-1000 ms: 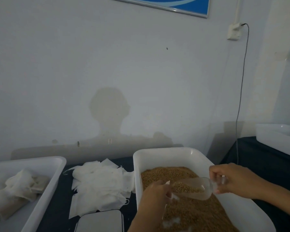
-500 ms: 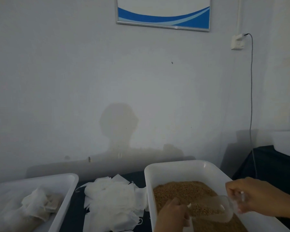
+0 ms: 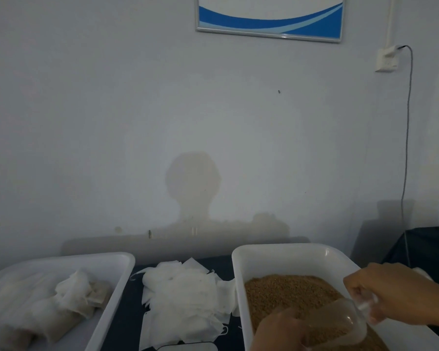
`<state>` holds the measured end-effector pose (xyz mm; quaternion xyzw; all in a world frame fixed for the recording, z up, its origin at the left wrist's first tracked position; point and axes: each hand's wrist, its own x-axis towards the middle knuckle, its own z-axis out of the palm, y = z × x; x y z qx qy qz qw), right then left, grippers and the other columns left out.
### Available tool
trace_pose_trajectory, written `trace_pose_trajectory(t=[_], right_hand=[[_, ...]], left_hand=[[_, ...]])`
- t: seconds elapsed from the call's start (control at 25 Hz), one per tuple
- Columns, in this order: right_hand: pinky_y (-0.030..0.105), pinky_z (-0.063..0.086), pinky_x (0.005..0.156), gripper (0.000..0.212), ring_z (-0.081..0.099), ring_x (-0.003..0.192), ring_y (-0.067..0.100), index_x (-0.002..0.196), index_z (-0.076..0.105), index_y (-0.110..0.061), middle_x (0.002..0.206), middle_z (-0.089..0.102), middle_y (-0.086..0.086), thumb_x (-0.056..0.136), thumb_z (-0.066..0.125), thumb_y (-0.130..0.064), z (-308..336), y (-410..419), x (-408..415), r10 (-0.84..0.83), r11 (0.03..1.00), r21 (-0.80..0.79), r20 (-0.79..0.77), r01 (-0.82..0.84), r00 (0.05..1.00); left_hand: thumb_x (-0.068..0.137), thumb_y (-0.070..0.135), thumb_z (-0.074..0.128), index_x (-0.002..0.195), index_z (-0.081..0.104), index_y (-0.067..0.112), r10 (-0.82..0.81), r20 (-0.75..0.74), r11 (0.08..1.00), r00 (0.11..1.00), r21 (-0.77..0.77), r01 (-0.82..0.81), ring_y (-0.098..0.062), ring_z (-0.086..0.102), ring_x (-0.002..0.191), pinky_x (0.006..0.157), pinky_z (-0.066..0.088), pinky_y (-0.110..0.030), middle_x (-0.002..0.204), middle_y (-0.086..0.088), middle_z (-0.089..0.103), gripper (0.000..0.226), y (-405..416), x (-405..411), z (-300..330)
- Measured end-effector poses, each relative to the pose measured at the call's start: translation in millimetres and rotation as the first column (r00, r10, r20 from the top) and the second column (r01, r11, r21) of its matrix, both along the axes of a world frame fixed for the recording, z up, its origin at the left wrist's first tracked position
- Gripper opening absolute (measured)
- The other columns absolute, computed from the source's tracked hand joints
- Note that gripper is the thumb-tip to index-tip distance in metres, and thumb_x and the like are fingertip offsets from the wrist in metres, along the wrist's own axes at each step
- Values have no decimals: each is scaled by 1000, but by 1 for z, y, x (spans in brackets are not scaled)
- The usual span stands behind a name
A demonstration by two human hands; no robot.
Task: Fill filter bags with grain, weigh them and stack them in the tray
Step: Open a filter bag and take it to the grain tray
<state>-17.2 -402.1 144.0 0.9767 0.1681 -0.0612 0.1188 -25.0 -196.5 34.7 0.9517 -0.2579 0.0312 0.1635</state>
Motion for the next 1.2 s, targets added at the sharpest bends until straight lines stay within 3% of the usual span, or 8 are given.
trace_pose_trajectory(t=[0.16, 0.36, 0.48, 0.64, 0.8, 1.04, 1.2], right_hand=[[15, 31, 54, 30, 46, 67, -4, 67, 42, -39, 75, 50, -16, 78, 70, -41, 1, 2, 2, 73, 997, -35, 40, -71, 997], [16, 27, 48, 29, 43, 60, -3, 69, 40, -35, 69, 47, -15, 82, 66, -32, 4, 4, -1, 142, 989, -65, 124, -135, 982], [17, 24, 47, 27, 41, 59, -2, 73, 41, -33, 68, 44, -14, 82, 66, -32, 5, 4, -1, 167, 982, -114, 148, -151, 975], [20, 29, 54, 35, 43, 68, 3, 69, 35, -32, 75, 44, -13, 82, 67, -38, 15, -6, 5, 36, 988, -156, 116, -18, 993], [22, 40, 68, 29, 49, 80, 10, 77, 40, -25, 83, 47, -8, 85, 64, -38, -6, -13, 14, -113, 954, -279, 10, 111, 994], [16, 29, 54, 36, 35, 61, 2, 68, 35, -26, 72, 37, -11, 86, 65, -32, -48, -15, 28, -184, 959, -230, -51, 168, 982], [17, 35, 56, 16, 54, 80, 9, 76, 51, -20, 82, 50, -7, 88, 62, -21, -70, -3, 40, -181, 978, -106, 1, 180, 983]], left_hand=[[91, 11, 59, 109, 67, 2, -5, -2, 1000, 1000, -9, 5, -30, 44, 121, 101, 36, -38, 126, -16, 52, 22, 2, 1, 1], [87, 12, 63, 96, 68, 7, 14, 71, 992, 997, -128, -5, -20, 52, 104, 93, 43, -28, 107, -1, 57, 12, 4, -1, -10], [86, 12, 65, 92, 68, 7, 20, 100, 986, 995, -164, -4, -15, 53, 98, 86, 42, -21, 107, -1, 60, 8, 5, 0, -15], [87, 8, 60, 92, 63, 10, 82, 99, 983, 992, -175, -64, -10, 46, 90, 82, 41, -23, 101, 2, 55, 6, 5, 1, -19], [90, 4, 54, 88, 57, 10, 156, 122, 959, 980, -257, -121, -11, 45, 84, 78, 43, -24, 90, 5, 46, 7, 6, 0, -22], [91, 5, 55, 87, 57, 10, 165, 145, 953, 975, -278, -120, -10, 43, 81, 73, 40, -21, 89, 5, 46, 6, 7, 2, -21], [91, 6, 56, 86, 57, 11, 193, 145, 941, 970, -308, -141, -10, 44, 81, 72, 39, -20, 90, 5, 47, 6, 8, 3, -22]])
